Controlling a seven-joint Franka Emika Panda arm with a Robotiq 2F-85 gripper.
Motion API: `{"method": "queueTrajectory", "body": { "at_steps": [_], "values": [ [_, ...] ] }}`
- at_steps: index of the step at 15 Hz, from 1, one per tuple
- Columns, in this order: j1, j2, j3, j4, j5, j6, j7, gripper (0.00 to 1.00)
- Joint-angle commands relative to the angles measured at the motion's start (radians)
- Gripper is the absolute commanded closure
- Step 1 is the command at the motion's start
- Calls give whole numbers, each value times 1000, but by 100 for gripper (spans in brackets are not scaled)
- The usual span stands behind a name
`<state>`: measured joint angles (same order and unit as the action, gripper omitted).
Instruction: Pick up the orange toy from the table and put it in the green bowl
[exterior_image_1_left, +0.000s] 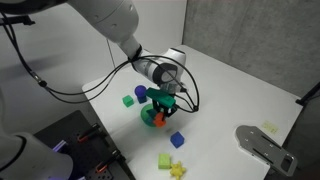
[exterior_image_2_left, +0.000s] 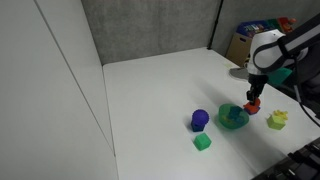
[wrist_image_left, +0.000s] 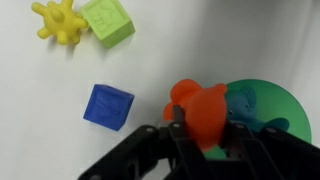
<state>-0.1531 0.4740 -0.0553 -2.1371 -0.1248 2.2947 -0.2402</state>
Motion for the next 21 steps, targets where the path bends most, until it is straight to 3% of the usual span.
{"method": "queueTrajectory", "body": {
  "at_steps": [1, 7, 16, 21],
  "values": [
    [29, -2, -6, 59, -8, -12, 38, 91],
    [82, 20, -15, 105, -38, 27, 111, 92],
    [157, 31, -73, 63, -183, 163, 247, 91],
    [178, 30, -70, 28, -193, 177, 272, 91]
  ]
}}
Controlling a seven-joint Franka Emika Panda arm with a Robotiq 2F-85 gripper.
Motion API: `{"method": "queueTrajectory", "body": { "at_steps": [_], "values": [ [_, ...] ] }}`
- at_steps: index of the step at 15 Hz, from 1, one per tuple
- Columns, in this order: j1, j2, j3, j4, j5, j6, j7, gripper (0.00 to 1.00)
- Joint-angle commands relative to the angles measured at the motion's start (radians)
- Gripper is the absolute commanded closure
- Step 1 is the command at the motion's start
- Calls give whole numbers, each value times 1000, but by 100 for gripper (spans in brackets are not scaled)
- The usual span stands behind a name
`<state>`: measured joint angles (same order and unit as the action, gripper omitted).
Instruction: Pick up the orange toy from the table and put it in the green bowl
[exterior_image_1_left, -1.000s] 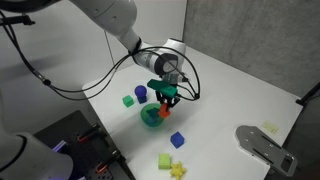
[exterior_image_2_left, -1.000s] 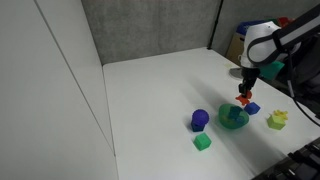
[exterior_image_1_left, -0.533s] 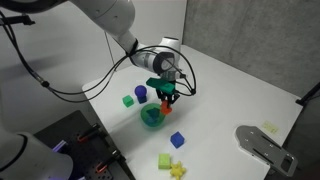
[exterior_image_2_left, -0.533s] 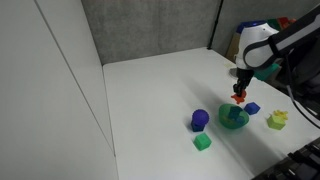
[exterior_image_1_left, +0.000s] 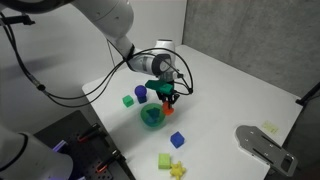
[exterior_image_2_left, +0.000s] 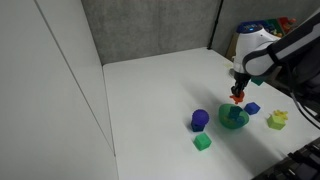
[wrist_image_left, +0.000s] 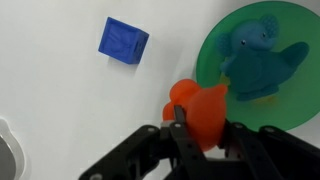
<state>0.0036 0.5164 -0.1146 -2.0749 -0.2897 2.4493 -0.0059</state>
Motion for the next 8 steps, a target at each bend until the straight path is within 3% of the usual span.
{"method": "queueTrajectory", "body": {
  "at_steps": [1, 8],
  "values": [
    [28, -14, -13, -44, -34, 29, 43, 91],
    [100, -31, -50, -127, -146, 94, 128, 91]
  ]
}}
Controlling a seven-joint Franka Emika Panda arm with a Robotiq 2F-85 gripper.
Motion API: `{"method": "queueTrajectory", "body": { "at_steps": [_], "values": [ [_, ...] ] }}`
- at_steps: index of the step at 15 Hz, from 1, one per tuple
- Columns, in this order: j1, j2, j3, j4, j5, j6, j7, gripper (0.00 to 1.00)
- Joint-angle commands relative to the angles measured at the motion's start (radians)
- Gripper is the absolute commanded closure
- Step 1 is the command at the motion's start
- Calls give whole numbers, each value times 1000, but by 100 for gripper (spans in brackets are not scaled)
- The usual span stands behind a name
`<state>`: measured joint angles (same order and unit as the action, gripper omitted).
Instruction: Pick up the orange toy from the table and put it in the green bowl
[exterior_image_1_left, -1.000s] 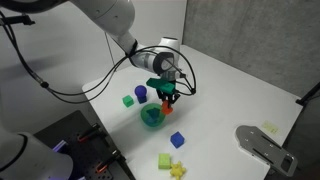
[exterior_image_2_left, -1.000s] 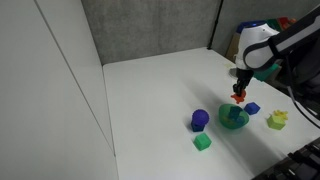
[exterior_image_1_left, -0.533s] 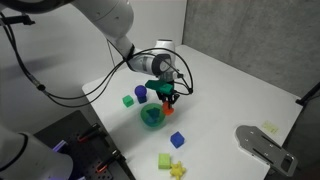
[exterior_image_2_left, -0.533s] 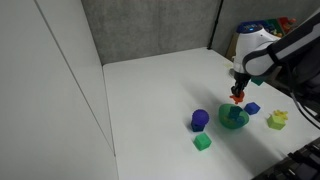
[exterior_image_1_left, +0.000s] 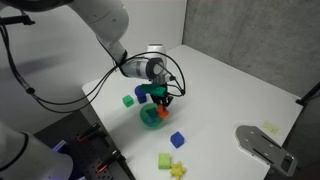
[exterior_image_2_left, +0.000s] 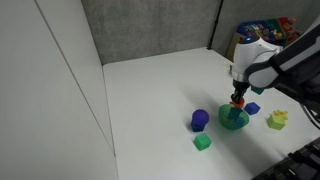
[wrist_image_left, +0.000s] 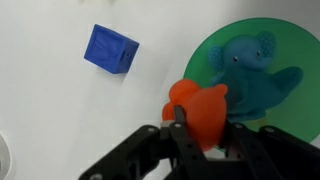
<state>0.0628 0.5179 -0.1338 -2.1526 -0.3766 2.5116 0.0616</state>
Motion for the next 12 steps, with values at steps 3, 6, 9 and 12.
{"method": "queueTrajectory", "body": {
  "at_steps": [3, 6, 9, 12],
  "values": [
    [78, -35, -53, -67, -118, 44, 113, 91],
    [104, -41, -62, -78, -158, 36, 149, 47],
    [117, -52, -62, -87, -179, 30, 168, 31],
    [118, -72, -52, -94, -175, 22, 160, 9]
  ]
}}
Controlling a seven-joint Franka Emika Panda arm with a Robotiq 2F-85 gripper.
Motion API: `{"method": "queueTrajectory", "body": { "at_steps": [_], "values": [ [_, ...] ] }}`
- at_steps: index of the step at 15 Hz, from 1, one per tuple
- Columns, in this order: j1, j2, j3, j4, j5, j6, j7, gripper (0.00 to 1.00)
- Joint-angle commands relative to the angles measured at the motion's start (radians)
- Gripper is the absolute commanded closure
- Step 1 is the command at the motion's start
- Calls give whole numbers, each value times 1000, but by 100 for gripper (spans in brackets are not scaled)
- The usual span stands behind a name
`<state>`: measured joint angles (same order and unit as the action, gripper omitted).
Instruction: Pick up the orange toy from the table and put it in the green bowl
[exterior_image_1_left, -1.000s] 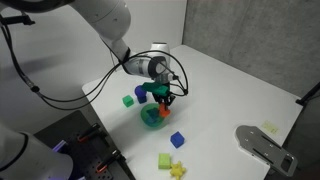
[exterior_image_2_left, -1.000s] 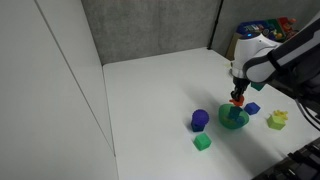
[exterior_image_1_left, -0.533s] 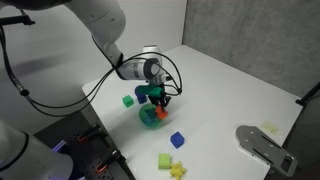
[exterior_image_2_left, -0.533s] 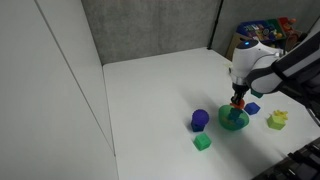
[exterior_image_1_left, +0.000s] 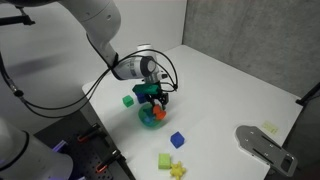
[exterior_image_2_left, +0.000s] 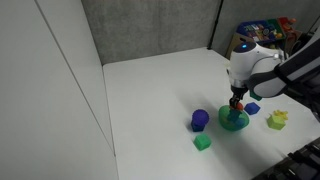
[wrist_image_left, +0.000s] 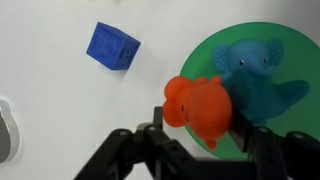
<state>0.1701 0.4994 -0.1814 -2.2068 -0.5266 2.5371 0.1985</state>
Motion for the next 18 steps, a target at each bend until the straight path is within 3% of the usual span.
{"method": "queueTrajectory", "body": {
  "at_steps": [1, 5, 9, 14, 18],
  "values": [
    [8, -60, 1, -42, -18, -8, 15, 1],
    [-10, -104, 32, -59, 21, -20, -17, 0],
    [-72, -178, 107, -47, 171, -85, -138, 0],
    [-153, -286, 157, -8, 367, -232, -303, 0],
    [-193, -360, 139, 40, 424, -407, -354, 0]
  ]
}}
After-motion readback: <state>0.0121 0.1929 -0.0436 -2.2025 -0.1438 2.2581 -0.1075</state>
